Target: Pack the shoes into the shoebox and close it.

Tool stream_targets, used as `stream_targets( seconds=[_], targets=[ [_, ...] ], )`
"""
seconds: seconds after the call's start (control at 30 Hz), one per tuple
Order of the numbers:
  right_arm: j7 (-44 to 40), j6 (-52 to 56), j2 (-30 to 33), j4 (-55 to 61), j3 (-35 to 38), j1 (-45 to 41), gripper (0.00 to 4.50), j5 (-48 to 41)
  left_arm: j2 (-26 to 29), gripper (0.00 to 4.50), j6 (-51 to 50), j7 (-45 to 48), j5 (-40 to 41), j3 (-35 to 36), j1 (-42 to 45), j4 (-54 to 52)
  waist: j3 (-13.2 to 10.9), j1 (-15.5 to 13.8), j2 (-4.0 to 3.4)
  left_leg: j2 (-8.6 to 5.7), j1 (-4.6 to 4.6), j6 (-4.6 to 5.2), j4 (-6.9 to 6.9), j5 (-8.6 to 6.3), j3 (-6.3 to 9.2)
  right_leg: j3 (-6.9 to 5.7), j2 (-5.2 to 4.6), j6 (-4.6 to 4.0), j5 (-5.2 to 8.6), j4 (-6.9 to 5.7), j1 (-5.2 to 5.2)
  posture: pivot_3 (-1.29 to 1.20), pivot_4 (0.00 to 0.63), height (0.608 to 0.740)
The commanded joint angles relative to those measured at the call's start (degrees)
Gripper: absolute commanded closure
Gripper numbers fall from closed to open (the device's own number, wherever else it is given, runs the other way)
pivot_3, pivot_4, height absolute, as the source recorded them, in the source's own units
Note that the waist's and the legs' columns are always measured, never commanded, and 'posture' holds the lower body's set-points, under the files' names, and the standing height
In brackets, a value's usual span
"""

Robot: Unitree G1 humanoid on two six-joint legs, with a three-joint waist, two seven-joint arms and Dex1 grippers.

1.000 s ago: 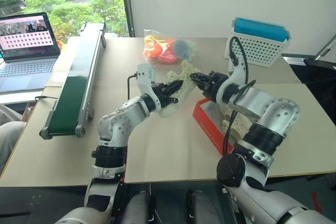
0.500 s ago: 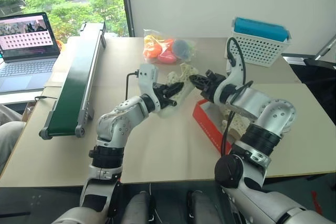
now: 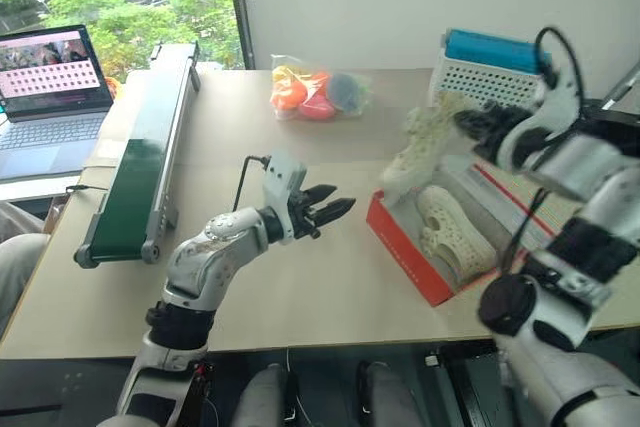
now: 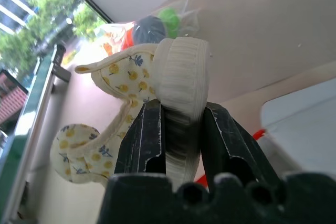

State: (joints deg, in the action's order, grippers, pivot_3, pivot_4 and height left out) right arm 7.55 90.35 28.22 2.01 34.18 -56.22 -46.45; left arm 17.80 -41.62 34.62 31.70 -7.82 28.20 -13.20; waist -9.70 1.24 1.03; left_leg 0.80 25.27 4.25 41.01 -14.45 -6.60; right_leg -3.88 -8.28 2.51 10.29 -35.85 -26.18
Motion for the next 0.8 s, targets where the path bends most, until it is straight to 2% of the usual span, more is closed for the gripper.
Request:
stream_targets(
  seconds=[0.03,0.1,0.2,0.4,0.53,0.8],
  targets=[
    [-6.90,2.15,8.91,-1.96,-10.09,-0.64,3.93,-6.11,3.51,1.92,5.53,9.11,-0.76,-2.54,-0.86,-2.75,0.00,0.11,0.00,0.01,-0.03,0.05,0.01,-0.03,0.00,0.01,0.00,-0.01,0.00,-0.02,0.03,0.00,0.150,0.705],
    [-11.65,2.15,15.89,-3.38,-18.42,-0.81,3.93,-8.29,7.09,1.92,9.49,14.72,-4.07,-5.62,-1.16,-1.33,-0.03,0.03,-0.07,-0.01,-0.03,0.38,-0.01,-0.17,0.00,0.04,0.00,-0.05,-0.01,-0.04,0.00,0.00,0.150,0.705],
    [-17.63,2.15,22.09,-4.44,-27.71,-2.20,3.93,-8.78,9.36,1.92,12.56,18.98,-5.80,-7.58,-0.81,0.49,-0.05,-0.29,-0.11,-0.02,-0.03,0.48,-0.03,-0.20,0.00,0.03,-0.02,-0.07,0.00,0.04,0.00,0.00,0.150,0.705],
    [-28.43,1.70,27.82,-4.92,-39.48,-6.89,3.93,-4.56,8.90,1.92,13.98,20.32,-6.75,-7.76,-1.37,0.43,-0.07,-0.48,-0.11,-0.02,0.06,0.58,0.04,-0.26,-0.02,0.03,-0.10,-0.05,-0.01,0.14,-0.02,0.00,0.150,0.705],
    [-34.84,-0.57,29.31,-5.75,-45.79,-9.05,3.93,-1.04,8.05,1.92,14.13,19.47,-7.56,-8.26,-2.94,-0.91,-0.07,-0.58,-0.11,0.01,0.07,0.58,0.04,-0.26,0.00,-0.03,-0.10,-0.05,-0.01,0.14,-0.01,0.00,0.150,0.705],
    [-45.75,-7.46,28.15,-7.85,-56.97,-8.30,3.93,7.64,6.33,1.92,12.81,15.94,-8.30,-7.81,-4.98,-3.61,-0.07,-0.64,-0.10,0.01,0.08,0.57,0.12,-0.25,0.00,-0.03,-0.12,-0.04,-0.01,0.11,-0.01,0.00,0.150,0.705]
  ],
)
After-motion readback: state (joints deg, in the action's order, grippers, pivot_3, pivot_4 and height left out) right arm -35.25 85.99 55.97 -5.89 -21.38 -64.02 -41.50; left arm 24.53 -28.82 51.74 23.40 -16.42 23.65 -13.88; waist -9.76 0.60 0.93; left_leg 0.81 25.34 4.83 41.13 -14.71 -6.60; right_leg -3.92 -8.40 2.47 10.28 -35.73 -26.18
